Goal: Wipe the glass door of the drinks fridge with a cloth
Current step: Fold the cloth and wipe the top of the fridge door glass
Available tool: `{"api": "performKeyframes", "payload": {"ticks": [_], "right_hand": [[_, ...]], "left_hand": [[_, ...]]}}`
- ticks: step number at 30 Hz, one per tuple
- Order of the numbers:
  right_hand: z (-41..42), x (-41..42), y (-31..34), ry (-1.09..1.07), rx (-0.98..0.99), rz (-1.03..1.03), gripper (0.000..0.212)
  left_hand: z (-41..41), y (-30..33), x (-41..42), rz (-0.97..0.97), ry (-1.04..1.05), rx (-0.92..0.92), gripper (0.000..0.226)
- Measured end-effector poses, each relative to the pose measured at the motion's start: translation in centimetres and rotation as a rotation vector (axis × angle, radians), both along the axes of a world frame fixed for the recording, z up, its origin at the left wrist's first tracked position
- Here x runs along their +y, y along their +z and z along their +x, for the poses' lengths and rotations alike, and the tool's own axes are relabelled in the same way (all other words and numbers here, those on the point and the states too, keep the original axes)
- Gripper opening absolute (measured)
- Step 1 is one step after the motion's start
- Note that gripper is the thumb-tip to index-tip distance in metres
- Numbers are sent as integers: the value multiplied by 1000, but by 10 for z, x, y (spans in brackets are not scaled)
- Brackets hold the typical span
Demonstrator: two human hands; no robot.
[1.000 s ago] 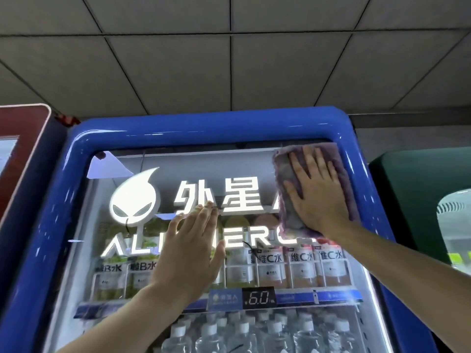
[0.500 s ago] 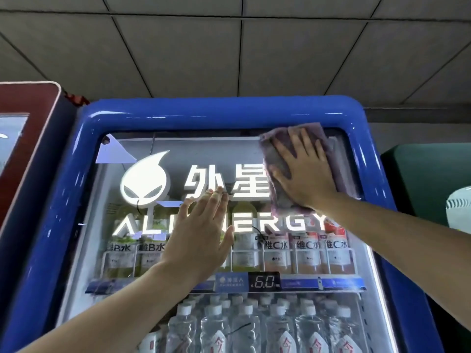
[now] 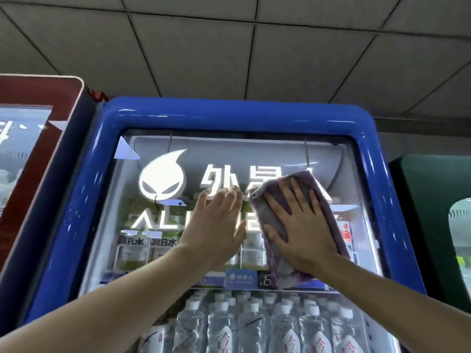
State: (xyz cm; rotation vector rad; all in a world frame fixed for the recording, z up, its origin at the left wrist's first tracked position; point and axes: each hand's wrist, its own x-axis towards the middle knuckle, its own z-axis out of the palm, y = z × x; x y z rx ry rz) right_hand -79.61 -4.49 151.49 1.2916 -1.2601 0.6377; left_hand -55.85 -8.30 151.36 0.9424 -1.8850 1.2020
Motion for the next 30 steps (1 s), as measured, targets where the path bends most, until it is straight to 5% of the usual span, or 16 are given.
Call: {"api": "performKeyframes", "payload": {"ticks": [6, 16, 20, 25, 30], "right_hand": [[30, 5, 89, -13, -211, -100, 73], [36, -9, -45, 11, -11, -9, 69], [37, -4, 4, -16, 31, 30, 69], [72, -11, 85, -28, -181, -43, 69], [94, -24, 37, 2, -119, -14, 71]], "left_hand": [[3, -3, -6, 24, 1, -15, 79], [19, 6, 7, 72, -175, -40, 67], [33, 9, 7, 33, -132, -43, 67], [63, 1, 1, 48, -105, 82, 66], [109, -5, -7, 80, -9, 130, 70]]}}
